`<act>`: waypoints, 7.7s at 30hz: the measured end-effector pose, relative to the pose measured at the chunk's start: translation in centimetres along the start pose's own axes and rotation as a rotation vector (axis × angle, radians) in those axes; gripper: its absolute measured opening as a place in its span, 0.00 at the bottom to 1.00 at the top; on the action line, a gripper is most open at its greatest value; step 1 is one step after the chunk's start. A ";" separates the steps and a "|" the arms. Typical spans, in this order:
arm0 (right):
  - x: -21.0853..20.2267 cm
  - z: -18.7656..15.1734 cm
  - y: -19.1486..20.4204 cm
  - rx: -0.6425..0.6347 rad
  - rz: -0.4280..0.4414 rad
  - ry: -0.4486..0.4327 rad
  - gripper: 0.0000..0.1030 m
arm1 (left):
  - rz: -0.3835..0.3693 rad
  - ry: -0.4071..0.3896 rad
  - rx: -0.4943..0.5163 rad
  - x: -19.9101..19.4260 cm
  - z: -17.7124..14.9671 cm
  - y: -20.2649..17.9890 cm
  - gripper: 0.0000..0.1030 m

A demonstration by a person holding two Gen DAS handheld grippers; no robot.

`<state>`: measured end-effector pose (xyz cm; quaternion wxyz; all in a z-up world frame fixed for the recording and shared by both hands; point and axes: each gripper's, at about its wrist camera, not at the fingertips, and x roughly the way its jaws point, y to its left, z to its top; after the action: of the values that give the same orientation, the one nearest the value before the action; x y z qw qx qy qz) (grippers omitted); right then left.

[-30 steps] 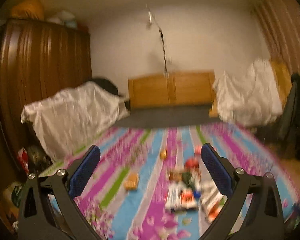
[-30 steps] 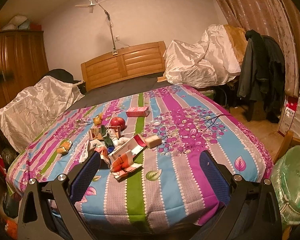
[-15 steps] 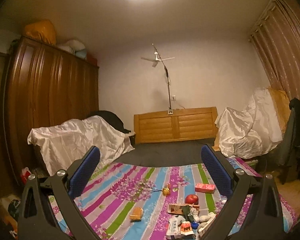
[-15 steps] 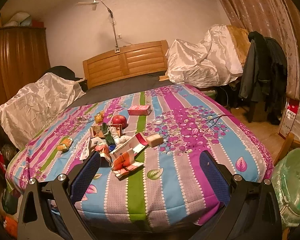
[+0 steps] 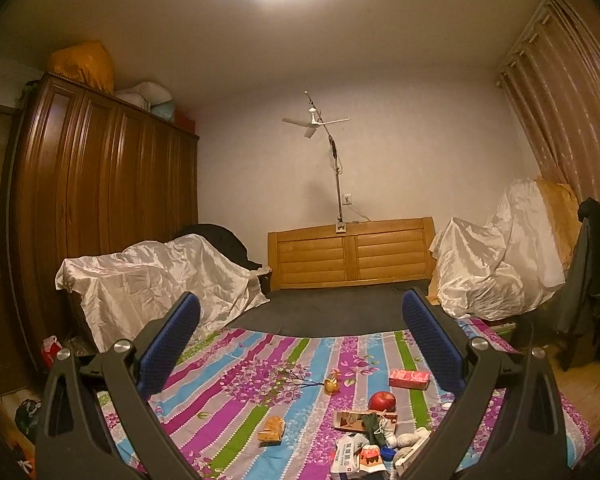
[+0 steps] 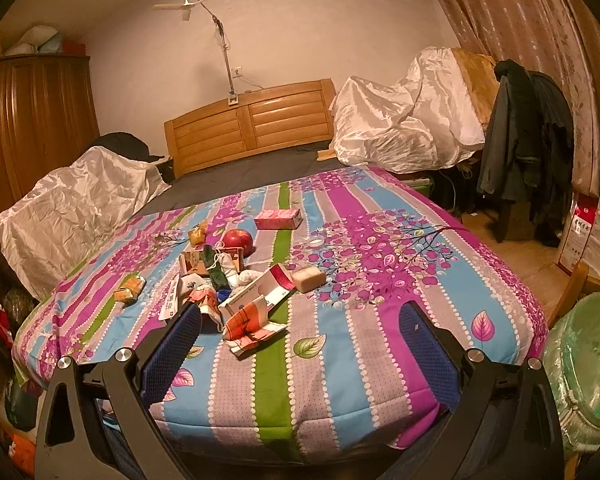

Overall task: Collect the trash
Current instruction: 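Approach the pile of trash on the quilt with both tools, then grasp the white alcohol wipes pack with the left tool while the right grasps the white-red box, then carry both items to the green bin and open both tools over it, then move both tools back from the bin to the quilt, then grasp the brown paper bag with the left tool while the right grasps a white-red medicine box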

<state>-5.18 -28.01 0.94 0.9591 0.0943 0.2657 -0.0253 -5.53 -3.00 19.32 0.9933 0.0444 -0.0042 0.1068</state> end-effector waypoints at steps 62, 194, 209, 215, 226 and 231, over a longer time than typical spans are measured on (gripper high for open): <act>28.7 -3.9 5.7 0.097 0.240 0.510 0.13 | -0.173 0.790 -0.030 18.9 -30.9 1.6 0.95; 0.7 4.5 -22.3 0.074 -0.486 0.102 0.59 | -0.867 0.486 0.265 8.3 -17.4 -37.7 0.65; 9.3 5.5 -12.8 -0.067 -0.262 0.167 0.61 | -0.595 0.577 0.152 16.1 -19.7 -24.9 0.70; 13.8 4.2 -7.0 -0.145 -0.121 0.226 0.67 | -0.422 0.707 0.008 20.7 -23.8 -14.3 0.73; 21.3 0.8 2.4 -0.168 0.166 0.385 0.69 | -0.055 0.885 -0.177 22.7 -32.6 5.9 0.73; 24.5 0.3 4.8 -0.081 0.237 0.423 0.74 | 0.011 0.923 -0.232 24.1 -34.5 10.1 0.73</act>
<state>16.48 -23.33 -10.61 0.8814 0.0896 0.4484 0.1183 15.80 15.00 -13.71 0.8892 -0.1189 0.4254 0.1194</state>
